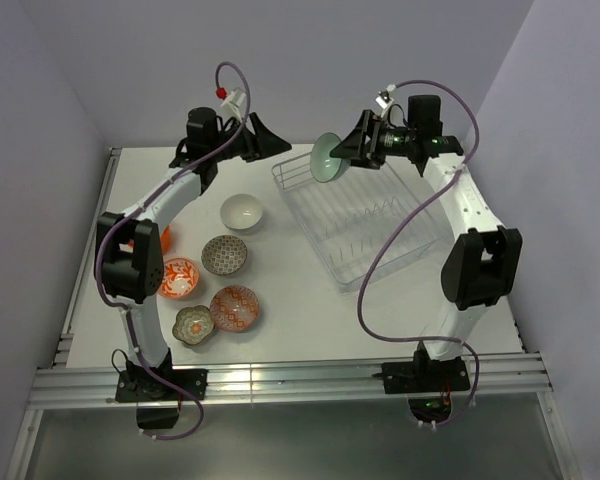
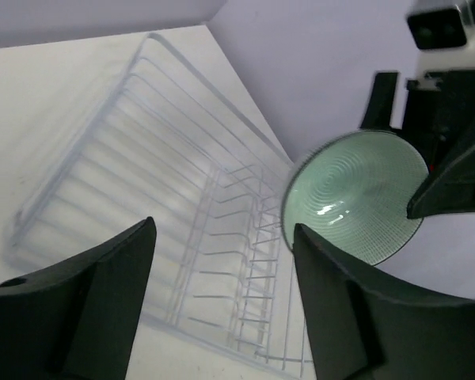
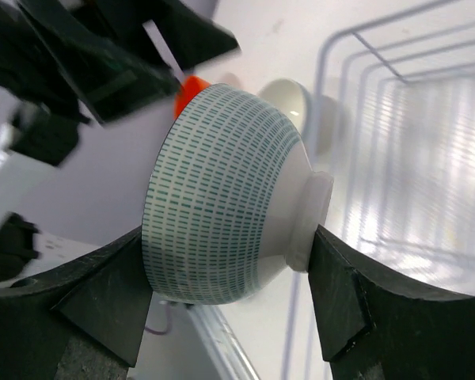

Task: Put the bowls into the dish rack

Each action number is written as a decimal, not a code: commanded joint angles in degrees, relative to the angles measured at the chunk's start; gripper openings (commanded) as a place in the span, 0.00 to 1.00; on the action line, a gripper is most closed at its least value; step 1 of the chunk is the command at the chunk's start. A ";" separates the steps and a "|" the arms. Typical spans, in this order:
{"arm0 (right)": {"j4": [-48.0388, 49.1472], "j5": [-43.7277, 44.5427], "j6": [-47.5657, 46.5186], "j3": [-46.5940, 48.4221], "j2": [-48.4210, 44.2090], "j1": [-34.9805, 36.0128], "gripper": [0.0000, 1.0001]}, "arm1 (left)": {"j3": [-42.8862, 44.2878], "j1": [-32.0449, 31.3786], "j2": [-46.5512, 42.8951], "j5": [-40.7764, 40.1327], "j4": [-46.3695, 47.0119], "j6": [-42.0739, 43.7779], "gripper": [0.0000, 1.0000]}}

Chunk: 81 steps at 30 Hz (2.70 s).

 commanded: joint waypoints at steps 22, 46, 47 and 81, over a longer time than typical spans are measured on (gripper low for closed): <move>-22.81 29.84 -32.94 -17.43 -30.47 5.44 0.00 | -3.70 13.32 -16.60 -0.27 -21.17 26.63 0.92; -18.25 42.23 -32.06 -29.64 -34.08 14.85 0.00 | -5.90 14.47 -21.96 -13.44 -34.44 28.47 0.97; -17.90 42.85 -31.35 -29.56 -33.99 15.37 0.00 | -5.98 14.47 -22.14 -14.59 -34.79 28.21 0.97; -16.66 50.59 -26.43 -31.14 -27.13 23.29 0.00 | -7.91 16.05 -19.59 -23.56 -35.32 30.14 0.97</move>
